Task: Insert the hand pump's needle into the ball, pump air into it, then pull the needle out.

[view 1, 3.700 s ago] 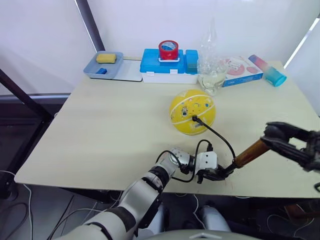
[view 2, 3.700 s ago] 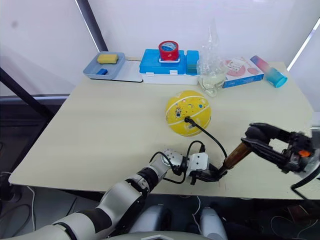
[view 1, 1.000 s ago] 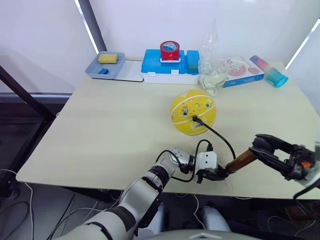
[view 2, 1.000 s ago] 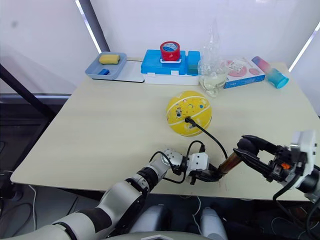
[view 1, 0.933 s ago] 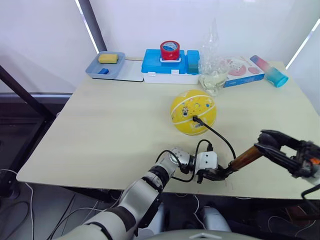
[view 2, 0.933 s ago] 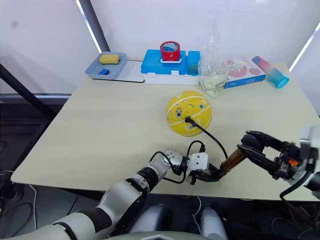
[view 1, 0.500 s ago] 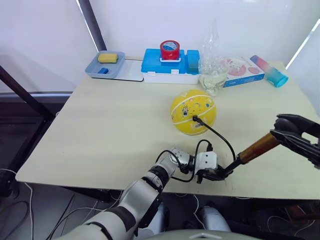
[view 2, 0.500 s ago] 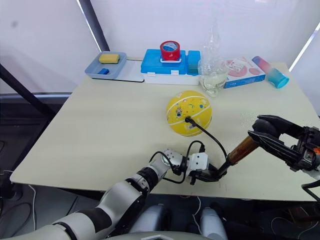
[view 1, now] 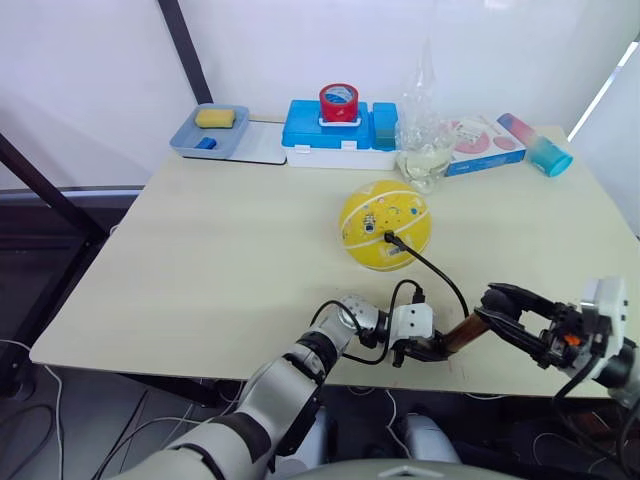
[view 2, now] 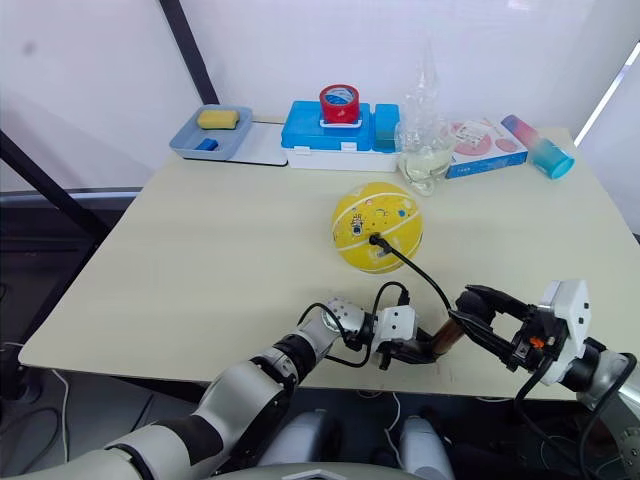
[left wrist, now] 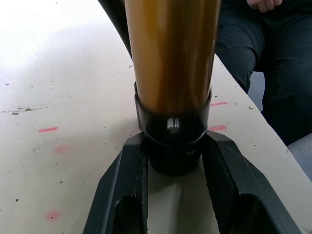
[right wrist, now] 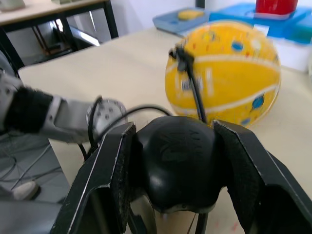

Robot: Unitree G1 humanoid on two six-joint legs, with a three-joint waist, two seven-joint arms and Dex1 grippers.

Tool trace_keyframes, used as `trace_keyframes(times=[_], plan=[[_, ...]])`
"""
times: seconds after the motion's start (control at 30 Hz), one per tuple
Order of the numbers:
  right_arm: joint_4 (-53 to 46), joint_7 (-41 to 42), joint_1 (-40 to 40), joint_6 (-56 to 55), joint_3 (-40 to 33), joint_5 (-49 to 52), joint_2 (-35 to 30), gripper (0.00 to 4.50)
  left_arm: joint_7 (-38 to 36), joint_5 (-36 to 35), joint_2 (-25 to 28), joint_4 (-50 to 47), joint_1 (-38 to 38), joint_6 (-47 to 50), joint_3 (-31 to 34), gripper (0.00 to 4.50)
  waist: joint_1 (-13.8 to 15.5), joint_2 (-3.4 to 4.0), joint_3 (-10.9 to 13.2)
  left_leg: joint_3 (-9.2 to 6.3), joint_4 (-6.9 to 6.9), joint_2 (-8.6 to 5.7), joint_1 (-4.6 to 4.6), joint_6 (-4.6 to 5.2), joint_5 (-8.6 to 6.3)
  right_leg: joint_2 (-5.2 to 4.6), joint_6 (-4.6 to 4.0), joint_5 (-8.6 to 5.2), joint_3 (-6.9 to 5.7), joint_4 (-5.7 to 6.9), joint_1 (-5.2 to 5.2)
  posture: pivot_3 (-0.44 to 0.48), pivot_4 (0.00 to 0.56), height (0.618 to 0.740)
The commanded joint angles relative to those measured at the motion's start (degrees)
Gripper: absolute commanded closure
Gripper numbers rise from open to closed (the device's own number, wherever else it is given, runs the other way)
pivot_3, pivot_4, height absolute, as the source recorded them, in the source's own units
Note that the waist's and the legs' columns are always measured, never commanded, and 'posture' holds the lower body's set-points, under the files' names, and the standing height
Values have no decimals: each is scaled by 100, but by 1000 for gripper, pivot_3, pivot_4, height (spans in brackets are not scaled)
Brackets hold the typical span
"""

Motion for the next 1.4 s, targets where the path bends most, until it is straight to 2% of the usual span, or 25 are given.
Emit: trace_keyframes(times=[0.03,0.2,0.37,0.53,0.6,0.73,0.83,1.0,1.23,1.4], plan=[[-57,-105,-26,138,-583,179,-145,2485,-89,176,19,161,52,57,-123,3393,3,0,2,0,0,0,-1,0,0,1,0,0,0,0,0,0,150,737],[-490,-285,-137,671,-1428,1101,-522,2485,-105,183,23,166,43,55,-128,3393,15,27,12,0,0,-5,-4,0,0,-13,0,0,1,-2,-1,0,150,737],[-694,-669,-459,1279,-2626,2473,-1142,2485,-116,184,8,165,49,50,-134,3393,10,28,18,-5,-2,-4,-8,0,0,-20,0,0,0,-5,-1,0,150,737],[-607,-941,-756,1684,-3263,3300,-1580,2485,-123,186,6,166,52,50,-137,3393,8,24,22,-5,-2,-3,-11,1,0,-23,0,0,-1,-7,-2,0,150,737],[-607,-1109,-918,1817,-3294,3527,-1724,2485,-112,184,6,169,41,57,-133,3393,5,23,23,-4,-1,-3,-12,1,0,-24,0,0,0,-8,-2,0,150,737],[-763,-1157,-912,2002,-2968,3315,-1722,2485,-90,171,5,168,34,60,-132,3393,8,22,25,-5,-2,-2,-17,1,0,-25,0,0,-1,-7,-4,0,150,737],[-859,-850,-478,1993,-2490,2514,-1560,2485,-83,166,5,171,24,67,-128,3393,4,11,23,-5,-4,-2,-16,2,0,-24,0,0,0,-10,-4,0,150,737],[-551,-463,0,1280,-1371,1135,-941,2485,-71,161,3,178,19,75,-118,3393,-6,-14,10,-2,-1,1,-9,1,0,-23,0,0,0,-7,-2,0,150,737],[-137,-652,-71,521,-40,-11,-99,2485,-52,165,10,169,29,81,-112,3393,-6,-10,0,-3,-1,1,-3,0,0,-16,0,0,0,0,-2,0,150,737],[79,-587,9,152,245,-556,107,2485,-54,163,20,163,43,81,-105,3393,-8,-1,-3,-8,-2,-1,-2,-2,1,-13,-2,0,-4,-1,-1,0,150,737]])
